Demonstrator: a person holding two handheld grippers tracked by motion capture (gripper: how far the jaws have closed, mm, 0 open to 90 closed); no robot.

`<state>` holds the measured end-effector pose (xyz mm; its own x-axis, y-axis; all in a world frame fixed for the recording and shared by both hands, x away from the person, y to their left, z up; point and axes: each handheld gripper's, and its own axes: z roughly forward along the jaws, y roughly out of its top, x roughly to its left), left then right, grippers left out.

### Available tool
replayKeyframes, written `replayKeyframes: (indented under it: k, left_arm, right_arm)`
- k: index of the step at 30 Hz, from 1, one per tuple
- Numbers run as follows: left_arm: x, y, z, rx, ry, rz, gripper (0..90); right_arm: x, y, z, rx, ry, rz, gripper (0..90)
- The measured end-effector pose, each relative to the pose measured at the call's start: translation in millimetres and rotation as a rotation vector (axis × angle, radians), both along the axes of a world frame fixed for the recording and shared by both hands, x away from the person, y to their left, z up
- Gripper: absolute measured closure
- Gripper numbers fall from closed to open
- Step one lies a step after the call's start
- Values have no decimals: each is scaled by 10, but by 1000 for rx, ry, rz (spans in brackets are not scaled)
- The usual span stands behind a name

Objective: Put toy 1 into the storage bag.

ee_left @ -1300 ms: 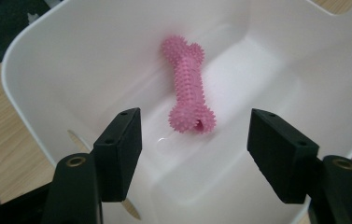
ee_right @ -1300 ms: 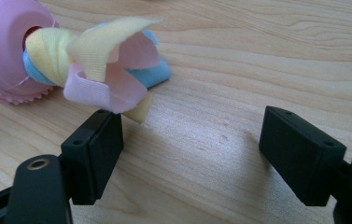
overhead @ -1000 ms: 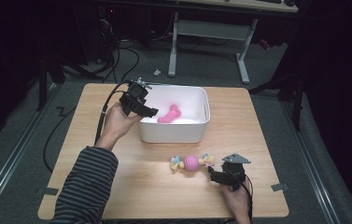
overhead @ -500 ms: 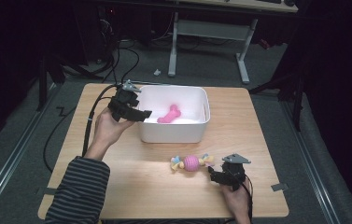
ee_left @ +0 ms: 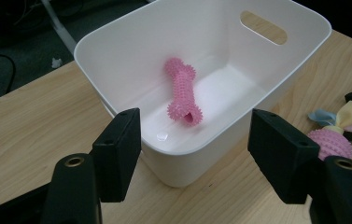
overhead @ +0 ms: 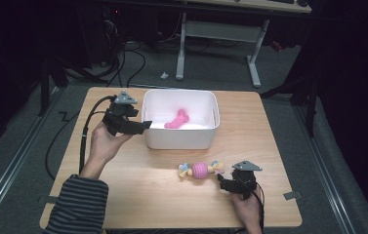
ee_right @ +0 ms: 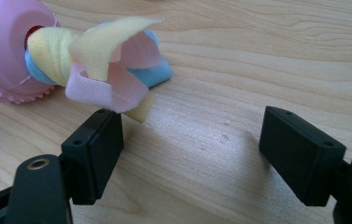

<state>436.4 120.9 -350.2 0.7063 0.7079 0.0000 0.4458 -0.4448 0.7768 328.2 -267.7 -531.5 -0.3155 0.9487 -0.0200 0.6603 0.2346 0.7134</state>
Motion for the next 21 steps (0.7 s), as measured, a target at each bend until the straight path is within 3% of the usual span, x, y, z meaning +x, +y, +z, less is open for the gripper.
replayKeyframes:
  k: [21]
  left_arm:
    - [-355, 356, -230, -78, 15, 48, 354]
  right_arm:
    - [-1, 0, 0, 0, 0, 0, 219]
